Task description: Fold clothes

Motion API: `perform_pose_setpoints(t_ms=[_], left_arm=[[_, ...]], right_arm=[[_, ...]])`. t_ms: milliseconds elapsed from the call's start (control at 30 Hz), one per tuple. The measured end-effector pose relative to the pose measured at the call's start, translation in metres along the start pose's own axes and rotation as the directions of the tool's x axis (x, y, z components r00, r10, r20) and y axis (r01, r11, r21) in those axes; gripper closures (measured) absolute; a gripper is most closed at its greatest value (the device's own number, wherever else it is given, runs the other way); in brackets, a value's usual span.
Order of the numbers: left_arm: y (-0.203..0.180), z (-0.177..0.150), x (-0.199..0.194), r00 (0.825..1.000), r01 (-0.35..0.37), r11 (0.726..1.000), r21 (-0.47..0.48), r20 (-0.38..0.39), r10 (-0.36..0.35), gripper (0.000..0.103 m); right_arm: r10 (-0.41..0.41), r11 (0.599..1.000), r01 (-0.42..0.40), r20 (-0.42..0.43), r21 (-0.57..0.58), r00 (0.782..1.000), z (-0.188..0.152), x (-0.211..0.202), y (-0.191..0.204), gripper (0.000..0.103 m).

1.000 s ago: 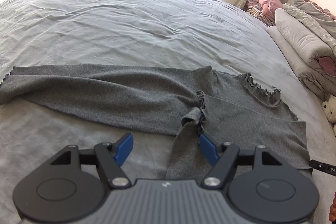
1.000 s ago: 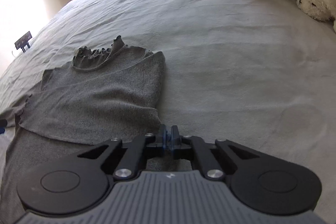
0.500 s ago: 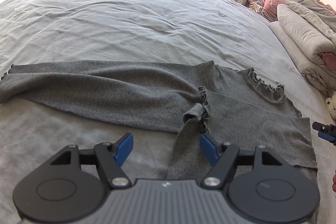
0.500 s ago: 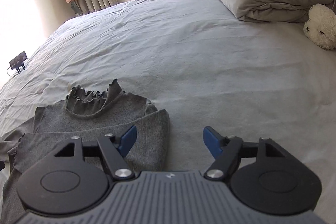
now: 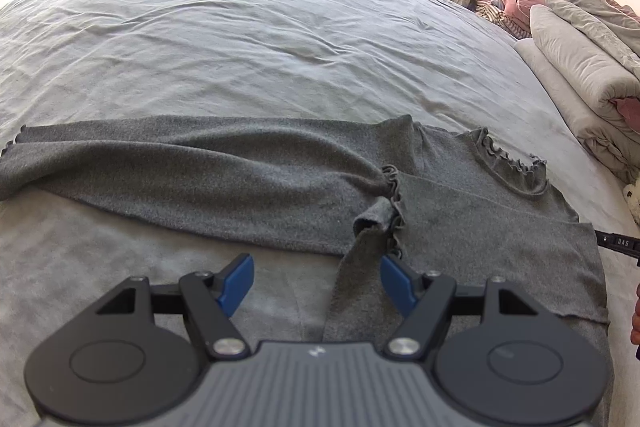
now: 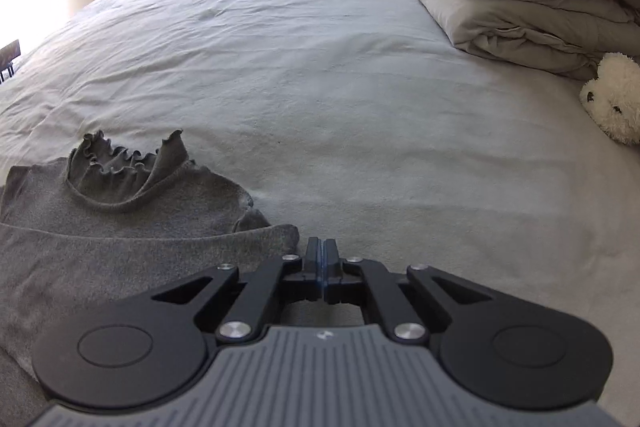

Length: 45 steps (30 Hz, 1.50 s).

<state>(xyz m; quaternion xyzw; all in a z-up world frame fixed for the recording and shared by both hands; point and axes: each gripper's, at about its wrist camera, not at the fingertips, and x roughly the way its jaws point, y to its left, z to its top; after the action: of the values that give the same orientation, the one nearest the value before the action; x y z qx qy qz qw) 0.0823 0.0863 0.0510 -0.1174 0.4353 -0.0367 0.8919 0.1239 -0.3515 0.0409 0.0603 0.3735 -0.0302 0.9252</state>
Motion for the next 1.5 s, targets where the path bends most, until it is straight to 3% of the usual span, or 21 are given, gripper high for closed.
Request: perform_pose_setpoints(t_ms=[67,133,267,300,333,367,500,700,767,833,867,900,967,1200,1233,1267,1300,1400,1500], left_arm=[[-0.001,0.000,-0.001,1.000,0.002,1.000,0.006,0.005,-0.002,0.032],[-0.002,0.000,-0.001,1.000,0.002,1.000,0.012,0.008,-0.002,0.032],[-0.003,-0.002,0.001,1.000,-0.007,1.000,0.020,0.005,0.007,0.032],[-0.003,-0.002,0.001,1.000,-0.009,1.000,0.019,0.003,0.009,0.032],[-0.002,-0.001,0.001,1.000,-0.008,1.000,0.017,0.003,0.008,0.032],[-0.002,-0.001,0.001,1.000,-0.007,1.000,0.015,0.002,0.007,0.032],[0.000,0.001,-0.001,1.000,0.002,1.000,0.003,0.007,-0.002,0.032],[0.002,0.001,0.001,1.000,-0.014,1.000,0.002,0.006,0.014,0.032],[0.005,0.002,0.001,1.000,-0.018,1.000,-0.007,0.007,0.018,0.032],[0.007,0.003,0.000,1.000,-0.020,1.000,-0.011,0.012,0.021,0.032],[0.007,0.004,-0.001,1.000,-0.019,1.000,-0.013,0.011,0.019,0.032],[0.007,0.004,-0.001,1.000,-0.016,1.000,-0.015,0.009,0.016,0.032],[0.006,0.004,0.000,1.000,-0.014,1.000,-0.014,0.003,0.014,0.032],[0.006,0.000,0.002,1.000,-0.016,1.000,-0.022,-0.024,0.015,0.032],[0.006,0.000,0.002,1.000,-0.017,1.000,-0.022,-0.022,0.017,0.032],[0.006,0.000,0.001,1.000,-0.018,1.000,-0.022,-0.021,0.017,0.032],[0.006,0.000,0.001,1.000,-0.018,1.000,-0.021,-0.019,0.018,0.032],[0.007,0.001,0.001,1.000,-0.019,0.999,-0.026,-0.019,0.019,0.032],[0.007,0.002,0.001,1.000,-0.017,0.999,-0.028,-0.019,0.016,0.032]], right_arm=[[0.031,0.996,-0.034,0.042,0.077,0.999,-0.002,-0.011,-0.010,0.038],[0.064,0.989,-0.073,0.072,0.131,0.995,-0.002,-0.015,-0.015,0.035],[0.096,0.989,-0.098,0.027,0.106,0.995,-0.001,-0.001,-0.004,0.035],[0.102,0.990,-0.103,0.016,0.099,0.995,0.000,0.003,-0.002,0.038],[0.100,0.991,-0.100,0.001,0.087,0.995,-0.001,0.007,0.001,0.082],[0.081,0.994,-0.081,-0.006,0.067,0.997,-0.001,0.009,0.004,0.100],[0.040,0.998,-0.044,0.088,0.050,0.995,0.001,-0.002,0.005,0.100],[-0.078,0.984,0.085,0.045,-0.157,0.996,-0.007,0.029,0.031,0.100],[-0.095,0.986,0.099,0.040,-0.135,0.995,-0.002,0.024,0.027,0.100],[-0.157,0.979,0.164,0.069,-0.123,0.985,0.000,0.014,0.023,0.100],[-0.175,0.976,0.185,0.093,-0.113,0.980,0.000,0.004,0.021,0.090],[-0.171,0.979,0.182,0.107,-0.097,0.979,-0.001,-0.006,0.019,0.083],[-0.091,0.994,0.097,0.105,-0.051,0.990,-0.007,-0.025,0.013,0.062],[0.033,0.996,-0.034,-0.018,-0.086,0.999,-0.047,-0.039,0.021,0.062],[0.033,0.994,-0.036,-0.034,-0.101,0.999,-0.052,-0.035,0.022,0.070],[0.034,0.994,-0.038,-0.042,-0.105,0.999,-0.054,-0.033,0.023,0.097],[0.035,0.995,-0.038,-0.037,-0.094,0.999,-0.053,-0.034,0.023,0.101],[0.033,0.999,-0.032,0.003,-0.038,0.999,-0.046,-0.044,0.019,0.101],[-0.040,0.999,0.040,-0.006,-0.034,0.999,-0.051,-0.039,0.017,0.103]])
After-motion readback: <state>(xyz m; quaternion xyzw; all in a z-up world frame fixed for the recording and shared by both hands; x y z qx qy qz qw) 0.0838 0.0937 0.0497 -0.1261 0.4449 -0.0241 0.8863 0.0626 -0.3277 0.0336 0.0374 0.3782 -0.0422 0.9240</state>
